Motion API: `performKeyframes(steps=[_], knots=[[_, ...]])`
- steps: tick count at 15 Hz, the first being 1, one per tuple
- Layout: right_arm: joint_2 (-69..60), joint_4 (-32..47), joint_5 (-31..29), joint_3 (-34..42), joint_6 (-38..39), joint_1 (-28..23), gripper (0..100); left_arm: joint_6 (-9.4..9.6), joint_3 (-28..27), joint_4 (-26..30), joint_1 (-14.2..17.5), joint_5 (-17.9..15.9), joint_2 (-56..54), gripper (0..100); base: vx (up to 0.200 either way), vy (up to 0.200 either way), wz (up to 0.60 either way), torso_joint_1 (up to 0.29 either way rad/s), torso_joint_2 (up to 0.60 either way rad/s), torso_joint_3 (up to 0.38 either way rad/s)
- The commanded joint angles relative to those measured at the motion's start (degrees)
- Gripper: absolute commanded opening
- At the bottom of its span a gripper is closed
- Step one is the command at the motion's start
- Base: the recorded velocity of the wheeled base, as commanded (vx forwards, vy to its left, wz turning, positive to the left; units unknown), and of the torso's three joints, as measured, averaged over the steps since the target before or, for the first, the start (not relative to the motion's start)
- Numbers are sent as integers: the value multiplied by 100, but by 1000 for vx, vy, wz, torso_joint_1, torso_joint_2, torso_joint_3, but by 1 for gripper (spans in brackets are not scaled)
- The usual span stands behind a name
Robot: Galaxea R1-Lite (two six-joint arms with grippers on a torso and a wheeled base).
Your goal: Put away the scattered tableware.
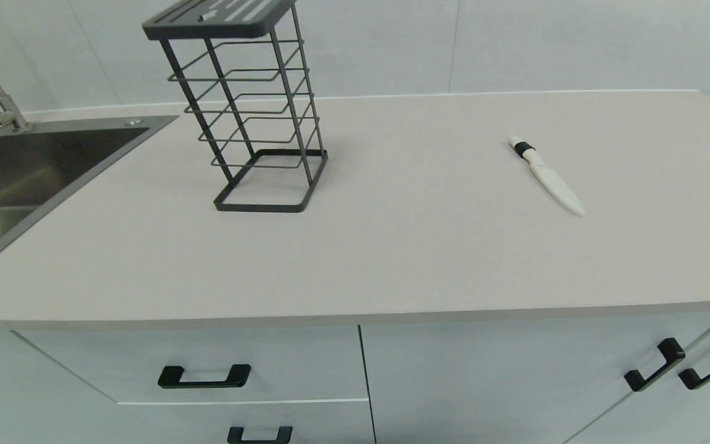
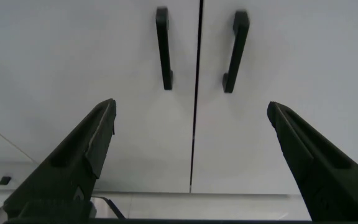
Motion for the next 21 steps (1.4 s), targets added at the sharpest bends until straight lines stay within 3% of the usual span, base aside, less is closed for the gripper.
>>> performKeyframes(steps=[1, 6, 21], knots=[[7, -2, 1, 0, -4, 1, 100, -4, 2, -4, 2, 3, 7, 100, 0, 0, 0, 266, -510, -237], [7, -2, 1, 0, -4, 1, 100, -4, 2, -4, 2, 3, 7, 100, 0, 0, 0, 156, -490, -222], [7, -2, 10, 0, -30, 1, 100, 4, 2, -4, 2, 3, 7, 100, 0, 0, 0, 311, -525, -250]])
